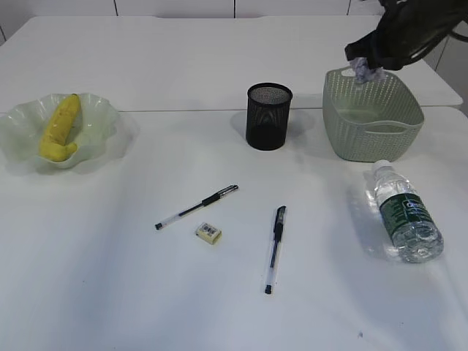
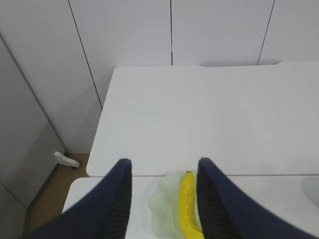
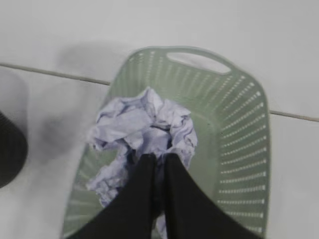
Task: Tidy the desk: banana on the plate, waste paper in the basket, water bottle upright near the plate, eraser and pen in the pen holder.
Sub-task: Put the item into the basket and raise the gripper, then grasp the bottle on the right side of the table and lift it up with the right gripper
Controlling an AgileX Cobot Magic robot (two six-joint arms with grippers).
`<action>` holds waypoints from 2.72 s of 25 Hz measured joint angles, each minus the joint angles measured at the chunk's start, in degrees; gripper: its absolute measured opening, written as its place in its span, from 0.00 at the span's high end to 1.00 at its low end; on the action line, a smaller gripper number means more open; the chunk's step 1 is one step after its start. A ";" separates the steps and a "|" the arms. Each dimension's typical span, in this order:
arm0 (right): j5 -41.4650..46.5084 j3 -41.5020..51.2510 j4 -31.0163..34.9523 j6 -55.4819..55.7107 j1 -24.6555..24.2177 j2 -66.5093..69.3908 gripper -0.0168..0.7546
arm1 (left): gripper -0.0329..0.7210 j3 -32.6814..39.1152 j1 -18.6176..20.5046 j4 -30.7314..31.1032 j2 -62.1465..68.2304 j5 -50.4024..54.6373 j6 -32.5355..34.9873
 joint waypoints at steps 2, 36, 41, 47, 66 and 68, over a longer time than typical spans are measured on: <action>-0.87 -0.24 -0.34 0.37 -1.40 0.23 0.96 | 0.56 0.00 0.00 0.00 0.00 0.00 0.00; 11.74 -9.66 1.81 2.53 -3.75 7.91 0.57 | 0.57 0.00 0.00 -1.03 0.00 0.00 0.02; 24.07 -17.88 2.15 2.41 -3.75 7.91 0.57 | 0.57 0.00 0.00 -0.89 0.00 0.00 0.02; 33.66 -21.53 2.15 1.56 -3.75 5.34 0.57 | 0.57 0.00 0.00 -0.89 0.00 0.00 0.02; 35.42 -9.15 8.59 2.31 -3.75 -17.04 0.57 | 0.57 0.00 0.00 -0.89 0.00 0.00 0.02; 35.53 -4.36 8.59 2.78 -3.75 -19.93 0.57 | 0.57 0.00 0.00 -0.89 0.00 0.00 0.02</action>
